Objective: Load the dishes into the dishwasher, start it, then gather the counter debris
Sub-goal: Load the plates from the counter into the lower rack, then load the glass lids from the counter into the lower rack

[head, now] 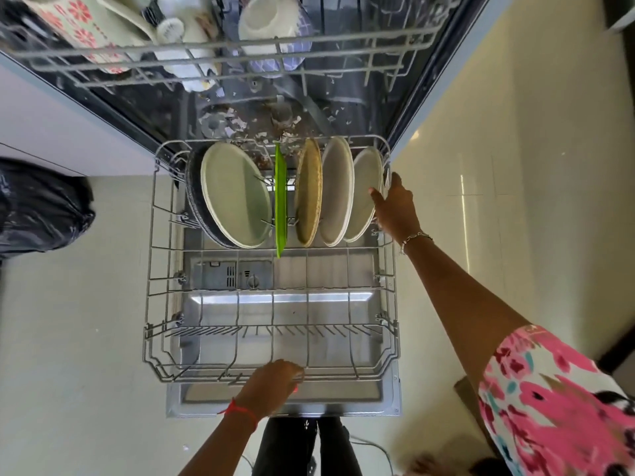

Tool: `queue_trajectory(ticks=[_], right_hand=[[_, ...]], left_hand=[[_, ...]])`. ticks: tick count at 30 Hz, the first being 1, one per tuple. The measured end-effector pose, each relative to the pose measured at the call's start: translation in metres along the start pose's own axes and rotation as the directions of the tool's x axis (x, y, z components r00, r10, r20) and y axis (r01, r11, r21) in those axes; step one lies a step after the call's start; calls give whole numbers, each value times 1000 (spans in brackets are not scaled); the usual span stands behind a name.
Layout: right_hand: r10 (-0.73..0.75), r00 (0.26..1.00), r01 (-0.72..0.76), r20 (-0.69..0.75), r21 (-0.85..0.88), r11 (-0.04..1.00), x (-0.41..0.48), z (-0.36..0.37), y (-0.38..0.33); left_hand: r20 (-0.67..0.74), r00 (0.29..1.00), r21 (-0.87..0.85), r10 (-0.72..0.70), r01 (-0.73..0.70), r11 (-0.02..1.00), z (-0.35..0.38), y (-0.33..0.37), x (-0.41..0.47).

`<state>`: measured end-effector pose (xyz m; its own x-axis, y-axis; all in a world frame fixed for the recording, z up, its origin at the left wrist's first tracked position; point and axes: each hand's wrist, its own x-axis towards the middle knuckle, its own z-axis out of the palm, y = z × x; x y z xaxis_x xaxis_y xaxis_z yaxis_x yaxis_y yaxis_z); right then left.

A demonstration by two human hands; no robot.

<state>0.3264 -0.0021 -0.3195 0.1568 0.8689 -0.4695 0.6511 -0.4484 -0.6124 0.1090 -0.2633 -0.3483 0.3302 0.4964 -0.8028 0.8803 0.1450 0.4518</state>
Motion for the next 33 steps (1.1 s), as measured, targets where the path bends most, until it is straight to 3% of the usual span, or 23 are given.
queue_trajectory(ticks=[9,19,26,33], right_hand=[[-128,951,241,281,-421,875,-101,-53,-56],[-271,827,489,492,-391,780,-265,-48,-196],[-411,747,625,522,-342,702,-348,5,-295],[-495,724,676,480,-353,646,-379,111,-420]], left_hand=[[-175,984,52,-25,34,998,-97,35,-74],[-467,881,5,-78,91,996,-196,63,-262],[-619,755,-189,-217,125,974,-215,-19,-360],[-694,685,-195,-222,118,974,-270,-156,-438]])
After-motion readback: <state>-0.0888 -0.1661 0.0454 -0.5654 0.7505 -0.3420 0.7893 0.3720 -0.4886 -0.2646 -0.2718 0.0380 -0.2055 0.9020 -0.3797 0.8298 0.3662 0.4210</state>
